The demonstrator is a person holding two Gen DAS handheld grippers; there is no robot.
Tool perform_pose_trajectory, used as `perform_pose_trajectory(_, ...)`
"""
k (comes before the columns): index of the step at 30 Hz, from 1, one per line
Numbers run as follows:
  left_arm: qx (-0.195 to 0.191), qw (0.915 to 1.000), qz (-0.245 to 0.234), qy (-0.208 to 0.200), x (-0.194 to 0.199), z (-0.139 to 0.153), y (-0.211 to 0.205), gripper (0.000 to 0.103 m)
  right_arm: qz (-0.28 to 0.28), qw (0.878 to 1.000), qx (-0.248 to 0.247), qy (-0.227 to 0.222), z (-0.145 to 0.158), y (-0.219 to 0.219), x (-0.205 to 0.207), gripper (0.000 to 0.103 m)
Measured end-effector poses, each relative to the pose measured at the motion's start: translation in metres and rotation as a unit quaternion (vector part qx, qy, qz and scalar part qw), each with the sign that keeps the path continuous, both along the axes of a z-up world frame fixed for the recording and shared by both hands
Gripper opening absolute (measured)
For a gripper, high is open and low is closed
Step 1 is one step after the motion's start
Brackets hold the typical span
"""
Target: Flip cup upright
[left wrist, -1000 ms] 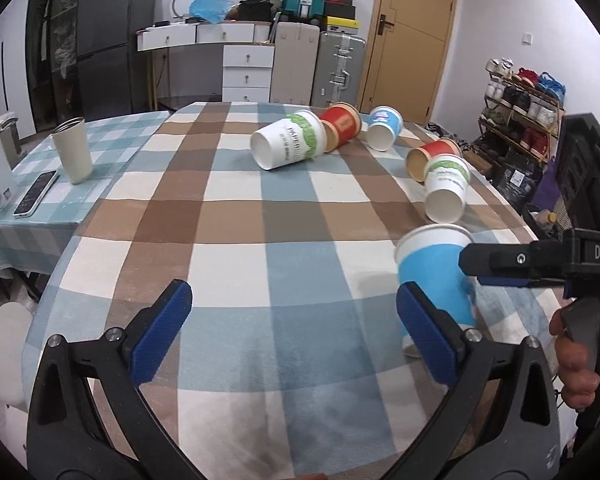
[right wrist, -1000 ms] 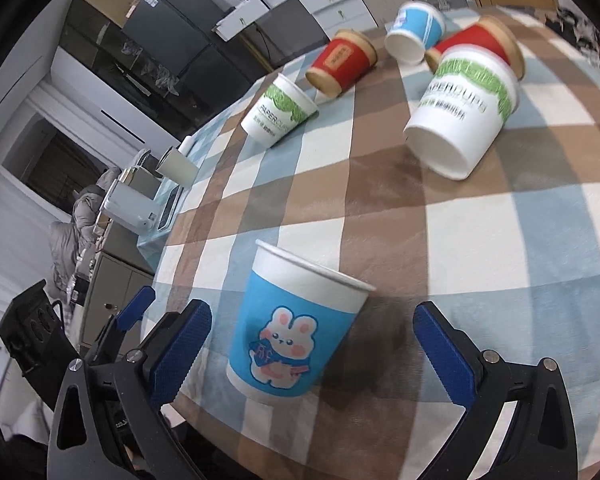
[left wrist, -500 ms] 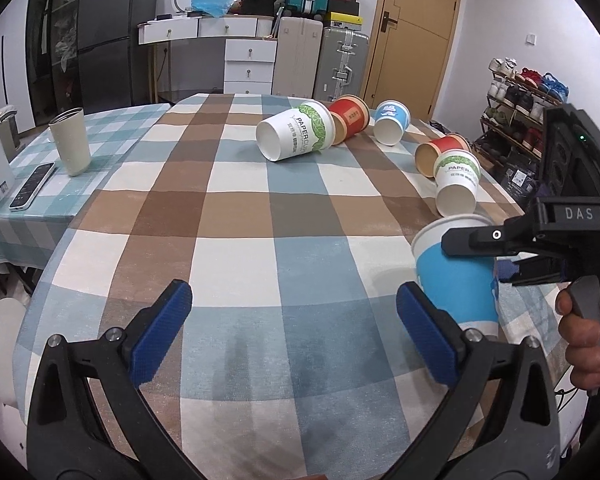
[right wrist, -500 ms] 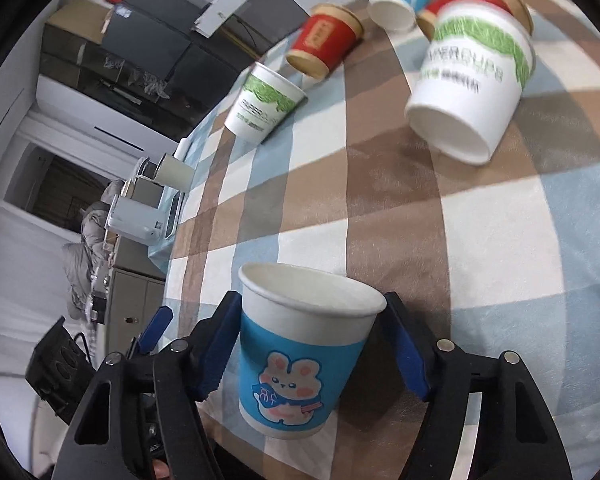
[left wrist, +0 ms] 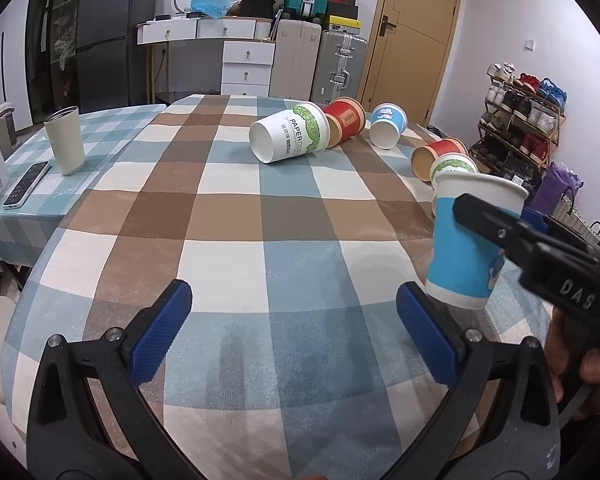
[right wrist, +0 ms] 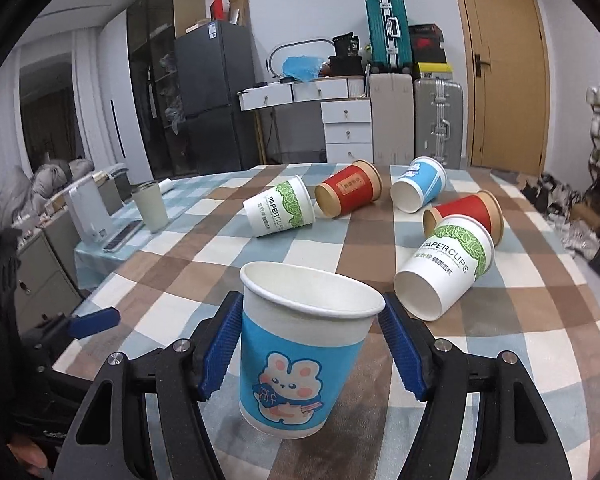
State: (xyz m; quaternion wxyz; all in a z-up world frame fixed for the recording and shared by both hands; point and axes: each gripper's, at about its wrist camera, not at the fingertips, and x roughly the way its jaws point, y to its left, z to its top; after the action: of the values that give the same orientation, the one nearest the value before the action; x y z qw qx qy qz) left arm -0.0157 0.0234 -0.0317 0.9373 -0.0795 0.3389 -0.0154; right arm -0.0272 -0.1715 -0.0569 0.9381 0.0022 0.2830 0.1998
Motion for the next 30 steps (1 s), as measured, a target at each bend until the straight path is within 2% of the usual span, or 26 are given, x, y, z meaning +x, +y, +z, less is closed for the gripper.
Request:
perform_pose_trajectory(9, -0.003, 1.0000, 0.002, 0.002, 0.001, -0.002, 0.001, 0.102, 0.002, 1.000, -0.029, -0.004, -0.007, 0.009, -0.006, 0.071)
perform_pose_trajectory(14, -0.004, 1.0000, 0.002, 0.005, 0.001, -0.005, 0.003, 0.102, 0.025, 0.999, -0.032, 0.007, -0.009, 0.005, -0.018, 0.074)
perform_pose_trajectory(24, 0.001, 1.0000, -0.007, -0.005, -0.005, -0.005, 0.005, 0.102, 0.059, 0.998, -0.020, 0.016, -0.012, 0.000, -0.028, 0.091)
perform_pose_trajectory(27, 0.005, 0.9998, -0.012, -0.018, -0.009, 0.000, 0.003, 0.102, 0.066, 0.998, -0.011, 0.007, -0.006, -0.005, -0.031, 0.100)
perform_pose_trajectory(30, 0.007, 0.9993, -0.022, -0.029, -0.014, 0.005, -0.001, 0.102, 0.069, 0.998, -0.003, -0.005, 0.000, -0.014, -0.037, 0.103)
